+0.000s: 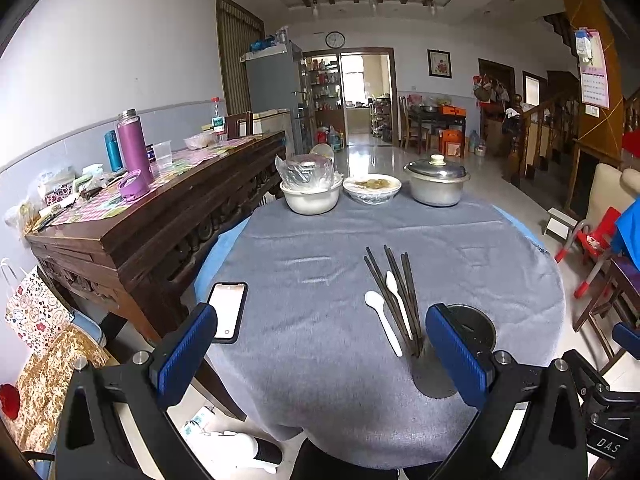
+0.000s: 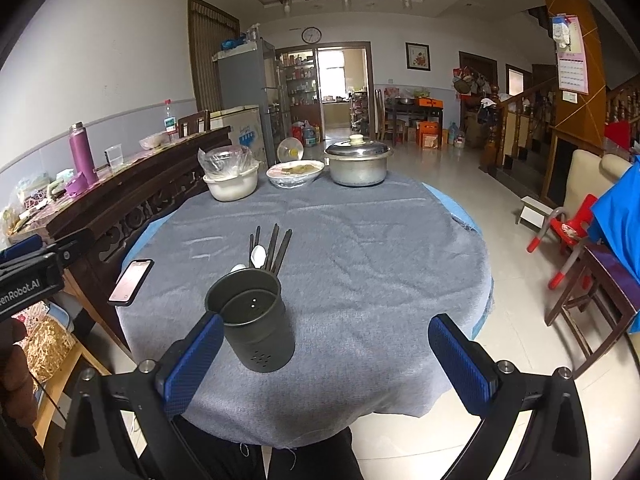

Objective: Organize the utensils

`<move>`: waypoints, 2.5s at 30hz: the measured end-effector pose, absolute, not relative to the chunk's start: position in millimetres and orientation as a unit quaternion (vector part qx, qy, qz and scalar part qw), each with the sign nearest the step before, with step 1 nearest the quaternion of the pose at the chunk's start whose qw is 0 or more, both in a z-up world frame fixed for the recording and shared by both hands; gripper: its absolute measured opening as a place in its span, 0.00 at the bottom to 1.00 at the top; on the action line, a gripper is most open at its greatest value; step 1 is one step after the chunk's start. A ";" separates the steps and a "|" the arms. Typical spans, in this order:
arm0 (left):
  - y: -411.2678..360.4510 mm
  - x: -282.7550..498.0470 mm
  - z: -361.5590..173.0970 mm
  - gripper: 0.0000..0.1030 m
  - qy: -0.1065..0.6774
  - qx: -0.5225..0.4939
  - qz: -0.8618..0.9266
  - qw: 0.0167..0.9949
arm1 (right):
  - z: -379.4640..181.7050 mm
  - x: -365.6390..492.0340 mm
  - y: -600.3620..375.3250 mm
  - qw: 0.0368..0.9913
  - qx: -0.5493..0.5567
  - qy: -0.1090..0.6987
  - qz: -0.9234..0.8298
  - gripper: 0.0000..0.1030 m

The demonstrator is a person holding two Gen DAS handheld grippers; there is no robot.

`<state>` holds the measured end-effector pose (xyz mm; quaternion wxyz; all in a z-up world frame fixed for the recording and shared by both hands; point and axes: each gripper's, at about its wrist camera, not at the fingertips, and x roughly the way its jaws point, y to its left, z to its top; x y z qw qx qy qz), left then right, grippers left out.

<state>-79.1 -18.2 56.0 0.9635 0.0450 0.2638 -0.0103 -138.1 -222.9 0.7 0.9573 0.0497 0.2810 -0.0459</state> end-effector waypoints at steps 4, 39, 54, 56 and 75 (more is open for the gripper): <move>-17.8 -75.8 52.3 1.00 0.269 0.045 -0.010 0.962 | -0.5 -133.7 -221.8 0.956 0.053 0.285 -0.042 1.00; 10.6 66.1 6.7 1.00 0.394 -0.005 -0.056 0.917 | -3.4 37.5 -262.5 0.919 0.118 0.370 0.071 0.98; -23.3 155.5 -82.6 0.66 0.530 -0.036 -0.141 0.835 | -103.3 226.4 -214.9 0.777 0.184 0.549 0.248 0.50; -25.2 157.6 -90.6 0.66 0.539 -0.035 -0.136 0.830 | -112.6 235.2 -206.3 0.760 0.208 0.557 0.263 0.50; -36.4 172.6 -102.5 0.55 0.547 -0.059 -0.186 0.814 | -140.1 247.8 -190.2 0.757 0.189 0.584 0.226 0.04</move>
